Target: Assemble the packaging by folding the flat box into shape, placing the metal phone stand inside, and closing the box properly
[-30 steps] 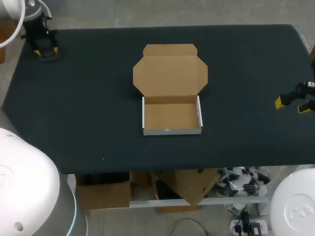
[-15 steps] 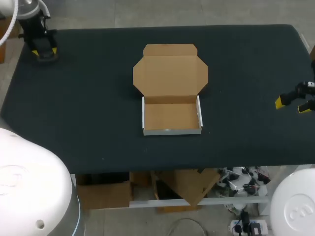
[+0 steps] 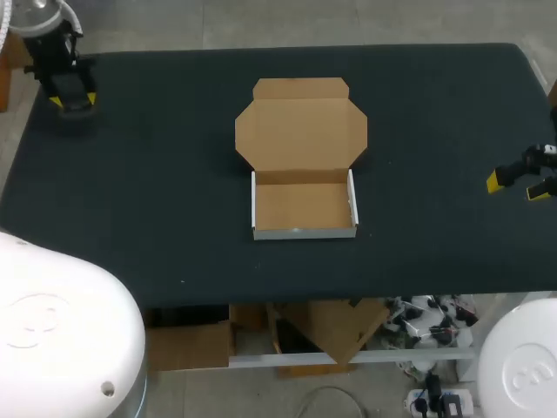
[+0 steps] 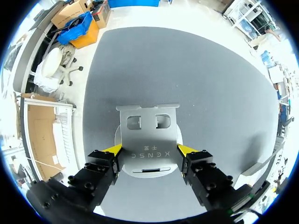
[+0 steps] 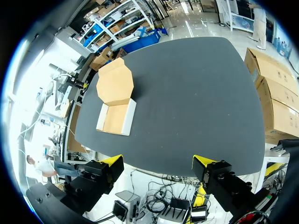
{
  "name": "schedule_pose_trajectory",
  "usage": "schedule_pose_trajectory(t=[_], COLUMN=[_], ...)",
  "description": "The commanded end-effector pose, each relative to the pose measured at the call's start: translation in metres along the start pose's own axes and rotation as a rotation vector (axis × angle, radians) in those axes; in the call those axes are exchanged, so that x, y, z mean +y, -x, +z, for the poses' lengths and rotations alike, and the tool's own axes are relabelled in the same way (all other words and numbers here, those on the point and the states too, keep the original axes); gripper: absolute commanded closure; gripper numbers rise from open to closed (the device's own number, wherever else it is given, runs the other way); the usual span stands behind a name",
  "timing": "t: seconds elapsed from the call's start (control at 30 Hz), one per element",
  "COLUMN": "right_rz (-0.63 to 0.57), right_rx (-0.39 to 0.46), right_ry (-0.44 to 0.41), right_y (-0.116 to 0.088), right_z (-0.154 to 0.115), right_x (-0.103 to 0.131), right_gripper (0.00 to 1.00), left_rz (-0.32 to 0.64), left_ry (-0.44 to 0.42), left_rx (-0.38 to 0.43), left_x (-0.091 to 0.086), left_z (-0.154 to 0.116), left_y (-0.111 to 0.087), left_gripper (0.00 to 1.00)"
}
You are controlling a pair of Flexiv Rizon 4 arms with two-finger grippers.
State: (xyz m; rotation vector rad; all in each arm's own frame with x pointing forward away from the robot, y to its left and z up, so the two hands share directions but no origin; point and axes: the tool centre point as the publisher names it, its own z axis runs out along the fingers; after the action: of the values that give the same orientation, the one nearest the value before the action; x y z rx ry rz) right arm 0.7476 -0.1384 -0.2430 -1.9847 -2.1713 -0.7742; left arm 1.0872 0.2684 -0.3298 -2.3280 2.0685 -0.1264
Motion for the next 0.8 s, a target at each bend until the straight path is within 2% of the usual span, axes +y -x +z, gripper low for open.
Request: schedule_pose_trajectory(t=[0.03,0.43,0.63,0.8], right_rz=[-0.078,-0.474,-0.749,-0.863], right_rx=[0.024,0.121,0.237,0.231], right_ry=[0.034,0.192,0.148,0.057], right_y=[-0.001,0.003,-0.003,-0.005], right_z=[-0.002,-0.011,-0.018,-0.015], right_x=[0.0,-0.001,-0.014,-0.022], right_gripper=[0.0,0.0,0.0,0.0], left_rz=[0.004,0.05,0.056,0.056], left_ry=[-0.098,-0.088,-0.093,-0.098], left_rx=[-0.006,-0.001,-0.008,-0.012], left_x=[0.031,0.067,0.084,0.099], left_z=[-0.012,-0.024,-0.031,-0.035], left_y=[-0.003,-0.015,-0.021,-0.024], left_gripper=[1.0,1.0,1.0,1.0])
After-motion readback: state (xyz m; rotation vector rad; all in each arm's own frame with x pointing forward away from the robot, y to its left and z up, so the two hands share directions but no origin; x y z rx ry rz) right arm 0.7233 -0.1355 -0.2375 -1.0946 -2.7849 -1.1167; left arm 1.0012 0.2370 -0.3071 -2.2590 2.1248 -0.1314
